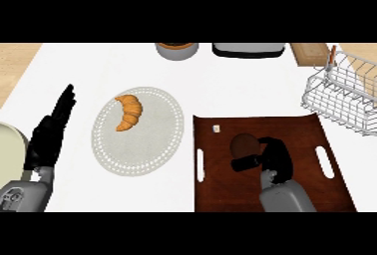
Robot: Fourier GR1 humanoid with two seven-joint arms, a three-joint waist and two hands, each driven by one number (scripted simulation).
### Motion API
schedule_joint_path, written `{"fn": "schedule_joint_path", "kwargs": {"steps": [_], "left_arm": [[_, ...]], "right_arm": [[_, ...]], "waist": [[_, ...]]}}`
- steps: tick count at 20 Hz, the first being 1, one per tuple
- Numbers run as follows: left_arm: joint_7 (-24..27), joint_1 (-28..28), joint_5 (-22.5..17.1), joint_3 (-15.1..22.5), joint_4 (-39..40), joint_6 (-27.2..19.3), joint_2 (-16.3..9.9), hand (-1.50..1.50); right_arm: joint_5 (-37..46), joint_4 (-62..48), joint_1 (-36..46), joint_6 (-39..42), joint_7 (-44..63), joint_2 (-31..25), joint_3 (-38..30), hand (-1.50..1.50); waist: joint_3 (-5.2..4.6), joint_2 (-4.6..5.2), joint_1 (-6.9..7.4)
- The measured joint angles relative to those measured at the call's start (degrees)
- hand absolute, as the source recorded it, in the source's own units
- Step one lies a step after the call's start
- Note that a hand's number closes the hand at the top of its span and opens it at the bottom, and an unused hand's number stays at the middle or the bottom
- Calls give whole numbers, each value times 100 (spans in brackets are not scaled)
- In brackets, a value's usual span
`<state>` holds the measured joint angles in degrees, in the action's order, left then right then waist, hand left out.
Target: Pick the cupcake from the tray and place it in the tiered basket
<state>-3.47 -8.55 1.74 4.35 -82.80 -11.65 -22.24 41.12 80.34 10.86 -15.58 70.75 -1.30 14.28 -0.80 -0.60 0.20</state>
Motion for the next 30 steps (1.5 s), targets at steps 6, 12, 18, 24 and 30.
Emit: {"fn": "schedule_joint_path", "kwargs": {"steps": [6,12,18,24,30], "left_arm": [[139,-21,16,-82,171,61,34,0],[45,-181,166,65,100,21,189,0],[-13,-267,150,-27,150,105,155,0],[56,-51,174,-84,86,121,129,0],[108,88,190,-144,32,138,159,0]], "right_arm": [[23,53,189,-242,-42,46,64,150],[204,-1185,1827,38,-701,38,235,150],[646,-2013,3202,-307,-1269,64,28,150],[1672,-2038,4061,-667,-1240,-163,-128,150],[2369,-1782,4692,-406,-1018,-607,-424,150]], "waist": [[43,34,-11],[71,111,196],[77,102,162],[75,60,86],[75,37,8]]}}
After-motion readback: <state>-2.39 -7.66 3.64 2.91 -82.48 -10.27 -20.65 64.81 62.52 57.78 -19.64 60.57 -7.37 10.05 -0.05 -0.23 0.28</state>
